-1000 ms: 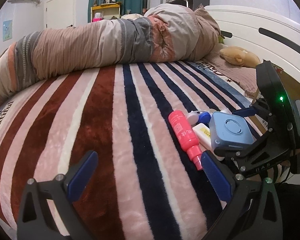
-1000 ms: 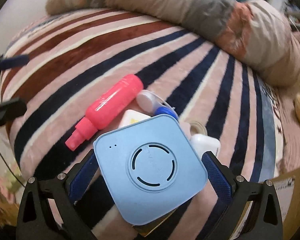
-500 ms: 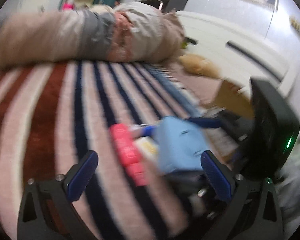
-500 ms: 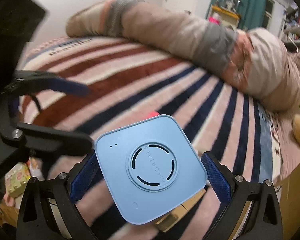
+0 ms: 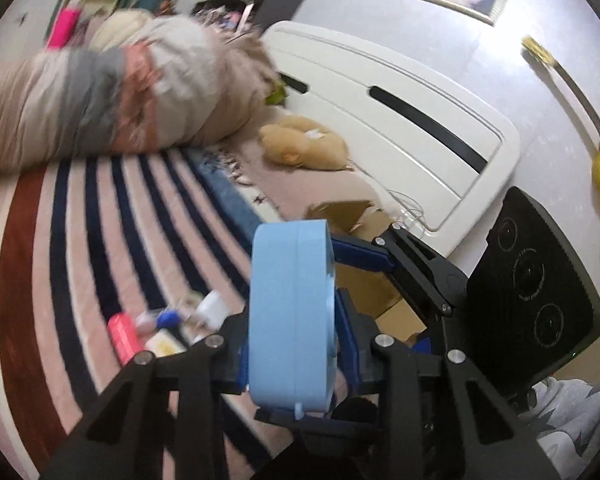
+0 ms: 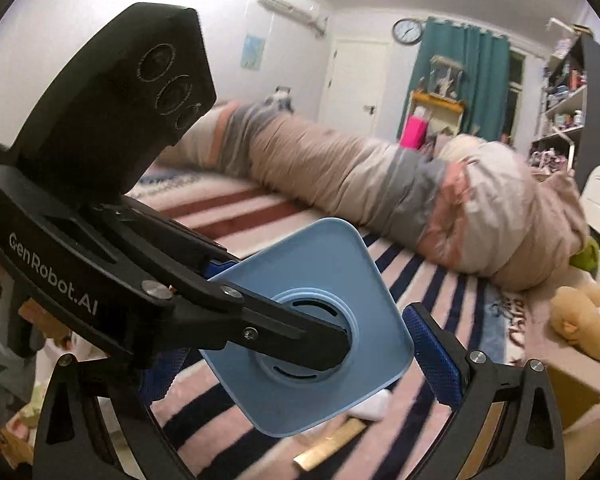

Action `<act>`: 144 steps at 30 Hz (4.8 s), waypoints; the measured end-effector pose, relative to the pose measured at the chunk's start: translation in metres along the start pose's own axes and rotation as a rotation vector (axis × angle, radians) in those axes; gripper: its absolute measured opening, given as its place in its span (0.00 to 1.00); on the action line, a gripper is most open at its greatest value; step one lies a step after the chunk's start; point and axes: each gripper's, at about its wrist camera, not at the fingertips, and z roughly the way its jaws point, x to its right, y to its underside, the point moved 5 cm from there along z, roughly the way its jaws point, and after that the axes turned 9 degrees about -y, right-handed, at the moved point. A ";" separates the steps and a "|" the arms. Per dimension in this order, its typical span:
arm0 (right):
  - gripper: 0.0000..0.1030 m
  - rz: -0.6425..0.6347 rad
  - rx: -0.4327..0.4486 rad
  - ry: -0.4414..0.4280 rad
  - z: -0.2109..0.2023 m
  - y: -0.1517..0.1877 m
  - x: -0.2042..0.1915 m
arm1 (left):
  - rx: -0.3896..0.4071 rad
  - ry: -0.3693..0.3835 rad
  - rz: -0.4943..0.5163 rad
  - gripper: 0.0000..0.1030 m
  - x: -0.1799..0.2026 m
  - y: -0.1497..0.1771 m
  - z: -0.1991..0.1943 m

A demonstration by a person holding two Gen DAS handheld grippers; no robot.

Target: Organize rigid objects

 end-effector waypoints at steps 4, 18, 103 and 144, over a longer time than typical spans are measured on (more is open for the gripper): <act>0.97 0.013 0.061 0.045 -0.048 -0.003 0.026 | 0.005 0.011 0.078 0.30 0.050 -0.024 0.009; 0.96 0.285 -0.084 0.124 -0.132 0.080 0.151 | -0.231 0.099 0.232 0.29 0.163 -0.044 0.152; 0.28 0.239 -0.345 -0.293 0.139 0.045 -0.036 | 0.000 -0.250 -0.223 0.77 -0.152 0.077 0.019; 0.28 0.431 -0.176 0.168 -0.132 0.138 0.180 | -0.167 -0.055 0.299 0.31 0.187 -0.033 0.204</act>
